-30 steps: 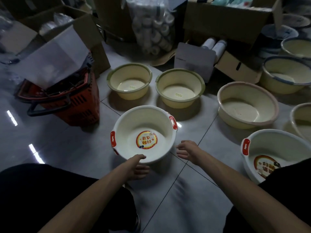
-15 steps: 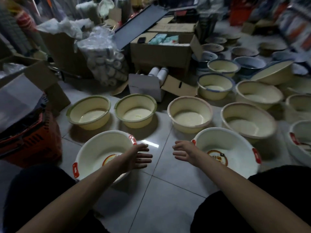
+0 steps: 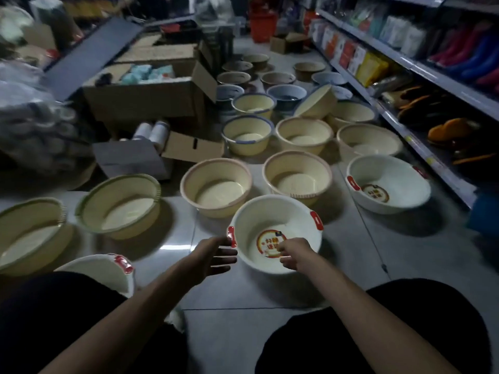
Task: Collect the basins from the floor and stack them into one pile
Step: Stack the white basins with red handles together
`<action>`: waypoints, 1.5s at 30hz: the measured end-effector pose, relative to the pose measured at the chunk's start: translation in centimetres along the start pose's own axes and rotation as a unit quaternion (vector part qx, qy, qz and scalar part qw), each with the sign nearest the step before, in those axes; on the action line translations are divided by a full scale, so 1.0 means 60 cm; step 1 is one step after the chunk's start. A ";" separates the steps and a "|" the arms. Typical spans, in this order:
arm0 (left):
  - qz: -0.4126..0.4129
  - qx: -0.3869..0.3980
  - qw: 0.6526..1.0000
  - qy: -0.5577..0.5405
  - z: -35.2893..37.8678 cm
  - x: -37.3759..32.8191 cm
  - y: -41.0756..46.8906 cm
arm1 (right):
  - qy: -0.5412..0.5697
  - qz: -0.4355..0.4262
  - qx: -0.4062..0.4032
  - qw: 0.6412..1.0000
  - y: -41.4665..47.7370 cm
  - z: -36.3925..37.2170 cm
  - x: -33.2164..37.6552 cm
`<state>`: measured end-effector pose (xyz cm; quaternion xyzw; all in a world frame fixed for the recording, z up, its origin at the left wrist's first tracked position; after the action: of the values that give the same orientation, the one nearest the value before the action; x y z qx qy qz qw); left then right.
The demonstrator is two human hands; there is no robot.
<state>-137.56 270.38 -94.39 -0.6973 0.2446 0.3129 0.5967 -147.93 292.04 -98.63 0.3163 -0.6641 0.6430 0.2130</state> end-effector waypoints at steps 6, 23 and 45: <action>-0.058 0.029 0.998 0.017 0.076 0.060 0.114 | 0.067 0.021 -0.059 0.996 0.071 -0.022 -0.067; -0.165 -0.067 0.978 -0.105 0.151 0.134 0.282 | 0.303 0.093 -0.049 0.947 0.229 -0.096 -0.157; 0.029 -0.191 0.957 -0.215 -0.106 0.141 0.015 | 0.214 0.073 0.065 0.972 0.031 0.171 -0.041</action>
<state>-131.48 264.26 -100.59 -0.7073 0.0661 0.5134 0.4815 -146.23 282.19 -102.49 0.1355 -0.5815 0.7512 0.2816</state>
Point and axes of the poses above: each hand's wrist, its own y-axis towards the middle knuckle, its own z-axis out of the palm, x = y × z, the point moved 1 cm from there along y, towards the middle knuckle, and after that the axes turned 10 degrees about y, right-handed, at the moved point
